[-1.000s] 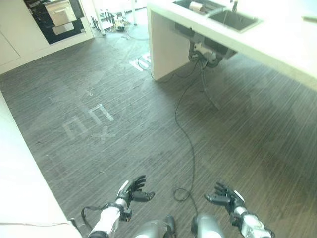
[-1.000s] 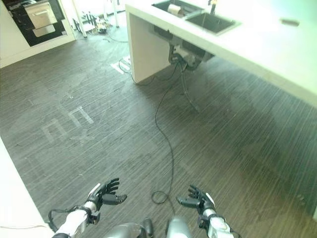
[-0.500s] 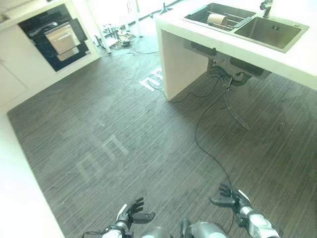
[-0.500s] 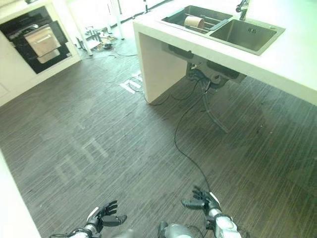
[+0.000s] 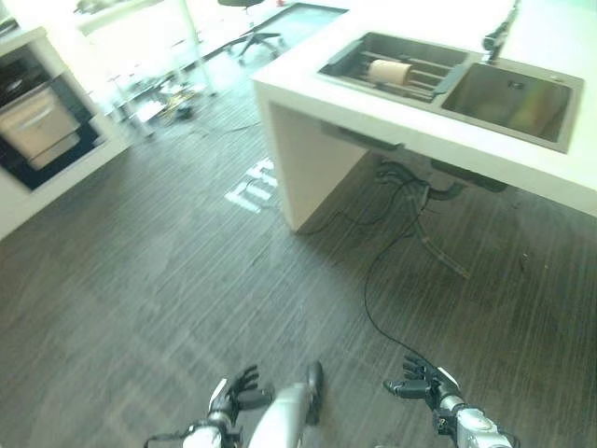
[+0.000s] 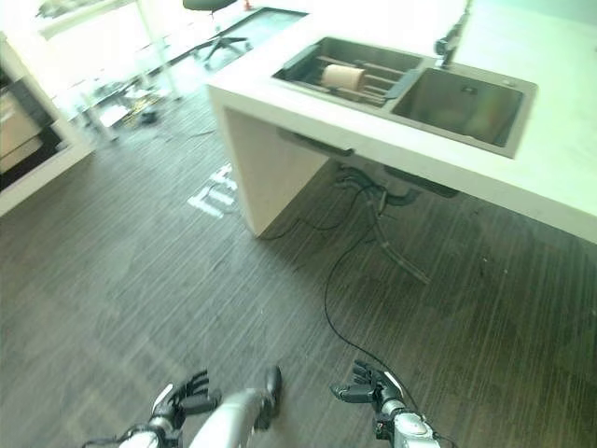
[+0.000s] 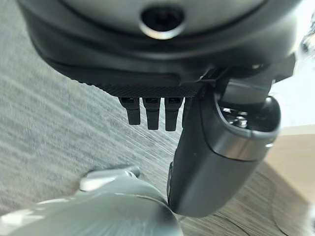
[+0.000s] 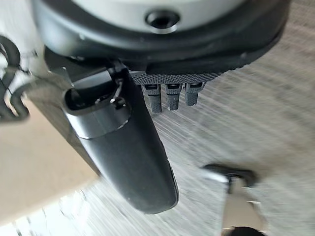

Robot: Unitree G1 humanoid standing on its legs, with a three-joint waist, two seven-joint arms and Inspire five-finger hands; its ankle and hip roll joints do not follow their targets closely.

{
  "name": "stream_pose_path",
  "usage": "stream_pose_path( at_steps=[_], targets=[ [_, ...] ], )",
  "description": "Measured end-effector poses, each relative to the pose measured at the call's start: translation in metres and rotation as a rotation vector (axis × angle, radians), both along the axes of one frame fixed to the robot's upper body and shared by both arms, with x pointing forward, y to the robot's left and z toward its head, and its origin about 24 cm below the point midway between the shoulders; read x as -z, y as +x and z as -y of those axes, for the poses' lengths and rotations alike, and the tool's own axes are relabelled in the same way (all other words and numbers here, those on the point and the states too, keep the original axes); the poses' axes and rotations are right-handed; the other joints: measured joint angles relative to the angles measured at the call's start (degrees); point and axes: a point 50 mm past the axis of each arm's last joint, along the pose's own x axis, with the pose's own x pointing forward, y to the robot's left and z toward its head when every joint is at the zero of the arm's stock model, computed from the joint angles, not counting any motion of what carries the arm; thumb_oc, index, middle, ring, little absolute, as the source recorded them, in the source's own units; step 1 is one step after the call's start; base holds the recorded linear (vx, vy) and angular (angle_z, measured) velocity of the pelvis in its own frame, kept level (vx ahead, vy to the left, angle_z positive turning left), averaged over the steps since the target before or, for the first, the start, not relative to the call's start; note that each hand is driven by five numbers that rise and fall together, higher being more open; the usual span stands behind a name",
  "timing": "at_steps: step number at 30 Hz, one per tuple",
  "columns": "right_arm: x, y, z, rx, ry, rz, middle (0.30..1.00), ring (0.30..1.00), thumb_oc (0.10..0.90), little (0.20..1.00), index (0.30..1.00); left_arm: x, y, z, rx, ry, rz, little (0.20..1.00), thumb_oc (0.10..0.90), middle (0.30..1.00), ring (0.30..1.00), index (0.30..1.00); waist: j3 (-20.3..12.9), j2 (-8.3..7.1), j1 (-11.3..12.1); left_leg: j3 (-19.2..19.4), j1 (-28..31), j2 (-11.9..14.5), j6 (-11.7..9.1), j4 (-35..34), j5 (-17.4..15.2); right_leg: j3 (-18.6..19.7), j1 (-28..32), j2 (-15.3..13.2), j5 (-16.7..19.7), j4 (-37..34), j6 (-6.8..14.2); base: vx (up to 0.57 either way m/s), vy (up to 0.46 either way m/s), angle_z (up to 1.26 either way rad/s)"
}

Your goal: Place the dishes in the dishwasher.

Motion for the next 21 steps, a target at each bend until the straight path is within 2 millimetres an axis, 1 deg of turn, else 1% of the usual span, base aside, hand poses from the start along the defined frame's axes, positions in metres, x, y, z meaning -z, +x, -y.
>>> stream_pose_path(
  at_steps=[1, 2, 3, 4, 5, 6, 7, 8, 9, 10, 11, 12, 13, 14, 15, 16, 17, 18, 19, 20, 21],
  targets=[
    [0.002, -0.004, -0.001, -0.006, -0.005, -0.012, 0.9, 0.9, 0.8, 0.9, 0.9, -0.001, 0.001, -0.004, 0.026, 0.022, -0.01, 0.9, 0.8, 0.9, 0.9, 0.9, -0.28, -1.0, -0.09, -0.09, 1.55, -0.83, 1.19, 0.09, -1.3, -0.56, 0.19, -0.62, 2.89, 2.22, 0.27, 0.29, 0.242, 0.12],
    [0.003, -0.006, 0.0, -0.007, -0.01, -0.021, 0.9, 0.9, 0.8, 0.9, 0.9, -0.001, 0.004, -0.006, 0.045, 0.031, -0.017, 0.9, 0.8, 0.9, 0.9, 0.9, -0.2, -1.25, -0.26, -0.64, 3.27, -1.4, 2.04, 0.23, -2.78, -1.18, -1.75, -1.2, 5.57, 8.61, 1.32, 0.25, 0.214, 0.23],
    [0.004, -0.006, 0.0, -0.002, -0.01, -0.021, 0.9, 0.9, 0.8, 0.9, 0.9, -0.002, 0.006, -0.008, 0.061, 0.039, -0.025, 0.9, 0.8, 0.9, 0.9, 0.9, -0.16, -1.3, -0.38, -0.76, 4.9, -2.03, 3.14, 0.06, -4.23, -1.17, -7.2, -2.22, 8.5, 21.51, 3.53, 0.22, 0.191, 0.17],
    [0.002, -0.003, -0.002, -0.003, -0.008, -0.007, 0.9, 0.9, 0.8, 0.9, 0.9, -0.002, 0.006, -0.009, 0.08, 0.045, -0.03, 0.9, 0.8, 0.9, 0.9, 0.9, -0.13, -1.29, -0.74, -0.69, 6.06, -2.55, 3.5, 0.36, -5.47, -1.06, -12.46, -2.88, 10.06, 32.55, 5.64, 0.3, 0.179, 0.1],
    [0.0, 0.002, -0.004, -0.009, -0.004, 0.015, 0.9, 0.9, 0.8, 0.9, 0.9, -0.001, 0.004, -0.01, 0.103, 0.055, -0.044, 0.9, 0.8, 0.9, 0.9, 0.9, 0.01, -0.92, -1.47, -0.54, 7.66, -3.45, 4.3, 0.55, -6.78, -1.25, -19.42, -3.55, 11.15, 44.51, 6.23, 0.29, 0.137, -0.01],
    [-0.003, 0.006, -0.004, -0.016, -0.009, 0.04, 0.9, 0.9, 0.8, 0.9, 0.9, -0.002, 0.006, -0.007, 0.117, 0.052, -0.039, 0.9, 0.8, 0.9, 0.9, 0.9, 0.62, 0.28, -1.58, -0.33, 9.57, -3.57, 4.63, -0.2, -8.19, -2.35, -24.36, -3.85, 10.33, 48.86, 5.2, 0.29, 0.052, -0.26],
    [-0.006, 0.011, -0.002, -0.023, -0.016, 0.057, 0.9, 0.9, 0.8, 0.9, 0.9, 0.001, 0.004, -0.002, 0.126, 0.041, -0.047, 0.9, 0.8, 0.9, 0.9, 0.9, 1.49, 1.88, -1.52, 0.63, 12.41, -3.8, 4.42, -1.36, -9.26, -5.78, -28.89, -6.12, 7.74, 50.0, 1.93, 0.19, -0.079, -0.46],
    [-0.007, 0.012, 0.0, -0.022, -0.022, 0.065, 0.9, 0.9, 0.8, 0.9, 0.9, 0.004, -0.001, 0.004, 0.136, 0.027, -0.062, 0.9, 0.8, 0.9, 0.9, 0.9, 1.49, 3.74, -1.82, 1.06, 14.45, -3.9, 4.47, -3.12, -9.34, -9.39, -32.43, -7.62, 4.89, 46.55, -1.24, 0.16, -0.147, -0.43],
    [-0.009, 0.014, 0.001, -0.026, -0.027, 0.073, 0.9, 0.9, 0.8, 0.9, 0.9, 0.004, -0.002, 0.007, 0.142, 0.017, -0.06, 0.9, 0.8, 0.9, 0.9, 0.9, 1.62, 4.92, -2.17, 1.12, 15.23, -3.66, 4.02, -4.1, -9.53, -10.97, -34.74, -7.19, 3.8, 41.7, -1.77, 0.14, -0.181, -0.19],
    [-0.01, 0.014, 0.003, -0.033, -0.035, 0.074, 0.9, 0.9, 0.8, 0.9, 0.9, 0.004, -0.001, 0.01, 0.144, 0.01, -0.051, 0.9, 0.8, 0.9, 0.9, 0.9, 1.94, 6.08, -3.01, 0.79, 15.6, -3.05, 2.82, -5.1, -9.85, -11.74, -36.79, -5.4, 3.35, 32.97, -1.77, 0.15, -0.196, -0.02],
    [-0.009, 0.012, 0.005, -0.034, -0.042, 0.067, 0.9, 0.9, 0.8, 0.9, 0.9, 0.002, 0.004, 0.011, 0.143, 0.011, -0.03, 0.9, 0.8, 0.9, 0.9, 0.9, 2.75, 8.11, -2.8, 0.86, 16.63, -1.95, -5.09, -5.96, -10.49, -12.31, -38.14, -0.59, 5.51, 13.9, -4.22, 0.23, -0.243, 0.08],
    [-0.006, 0.01, -0.003, -0.033, -0.02, 0.056, 0.9, 0.9, 0.8, 0.9, 0.9, -0.005, 0.013, 0.0, 0.145, 0.038, 0.001, 0.9, 0.8, 0.9, 0.9, 0.9, 5.22, 2.8, -1.73, -0.34, 13.5, -4.99, -12.92, 2.78, -7.87, -11.16, -38.21, -2.15, 9.84, 4.52, -5.99, 0.4, -0.411, 0.71],
    [0.0, 0.002, 0.0, 0.006, 0.011, 0.033, 0.9, 0.9, 0.8, 0.9, 0.9, -0.012, 0.02, -0.011, 0.133, 0.065, 0.045, 0.9, 0.8, 0.9, 0.9, 0.9, 5.05, 2.22, -2.94, -5.4, 7.77, -1.12, -1.81, 12.12, -18.63, -11.08, -39.95, -2.88, 15.7, -2.7, -0.43, 0.43, -0.441, 0.25],
    [-0.005, 0.011, 0.002, 0.011, 0.011, 0.059, 0.9, 0.9, 0.8, 0.9, 0.9, -0.006, 0.01, -0.013, 0.085, 0.068, -0.006, 0.9, 0.8, 0.9, 0.9, 0.9, 6.22, 2.45, -1.61, -2.57, 9.01, -0.54, -0.24, 12.69, -19.67, -10.58, -41.97, -2.66, 16.09, 0.15, -1.96, 0.37, -0.449, 0.0],
    [-0.01, 0.015, 0.004, 0.001, 0.002, 0.084, 0.9, 0.9, 0.8, 0.9, 0.9, 0.001, -0.004, -0.009, 0.081, 0.06, -0.067, 0.9, 0.8, 0.9, 0.9, 0.9, 6.14, 3.73, -2.09, -2.33, 10.63, 0.22, -1.04, 12.03, -20.64, -11.04, -42.07, -1.66, 15.13, 3.45, -3.84, 0.27, -0.334, -0.77],
    [-0.014, 0.018, 0.008, -0.005, -0.01, 0.104, 0.9, 0.9, 0.8, 0.9, 0.9, 0.008, -0.017, -0.001, 0.074, 0.034, -0.108, 0.9, 0.8, 0.9, 0.9, 0.9, 5.8, 5.6, -2.67, -2.38, 13.7, 0.86, -0.94, 8.87, -20.17, -12.32, -40.04, 0.16, 14.14, 3.93, -5.73, 0.27, -0.324, -0.48],
    [-0.015, 0.018, 0.01, -0.006, -0.017, 0.103, 0.9, 0.9, 0.8, 0.9, 0.9, 0.012, -0.027, 0.005, 0.067, 0.014, -0.132, 0.9, 0.8, 0.9, 0.9, 0.9, 5.46, 7.14, -3.04, -2.34, 16.93, 1.2, -1.9, 4.63, -19.1, -13.94, -37.27, 2.74, 14.01, 4.39, -8.39, 0.3, -0.288, -0.39],
    [-0.014, 0.017, 0.009, -0.012, -0.021, 0.096, 0.9, 0.9, 0.8, 0.9, 0.9, 0.014, -0.031, 0.007, 0.056, 0.005, -0.143, 0.9, 0.8, 0.9, 0.9, 0.9, 5.15, 7.87, -3.43, -2.24, 18.55, 1.23, -3.73, 2.8, -17.93, -14.03, -34.04, 6.09, 14.35, 2.59, -12.38, 0.29, -0.271, -0.3],
    [-0.01, 0.012, 0.006, -0.032, -0.023, 0.075, 0.9, 0.9, 0.8, 0.9, 0.9, 0.014, -0.036, 0.005, 0.032, 0.006, -0.152, 0.9, 0.8, 0.9, 0.9, 0.9, 4.6, 6.38, -3.69, -1.14, 19.87, -0.6, -5.87, 3.94, -16.76, -13.07, -26.93, 8.6, 16.19, -4.49, -17.38, 0.35, -0.371, -0.28],
    [-0.009, 0.011, 0.009, -0.04, -0.038, 0.058, 0.9, 0.9, 0.8, 0.9, 0.9, 0.015, -0.034, 0.008, 0.013, 0.0, -0.149, 0.9, 0.8, 0.9, 0.9, 0.9, 4.74, 6.66, -2.59, -0.72, 19.41, -1.07, -8.17, 7.96, -17.37, -11.49, -23.16, 8.06, 18.19, -7.14, -16.33, 0.32, -0.382, -0.21],
    [-0.007, 0.01, 0.005, -0.038, -0.029, 0.051, 0.9, 0.9, 0.8, 0.9, 0.9, 0.012, -0.03, 0.005, 0.018, 0.011, -0.117, 0.9, 0.8, 0.9, 0.9, 0.9, 4.46, 5.05, -2.29, -1.25, 18.97, 0.55, -9.63, 10.39, -18.06, -9.47, -21.28, 6.79, 15.06, -6.44, -16.8, 0.34, -0.466, -0.48]
  ],
)
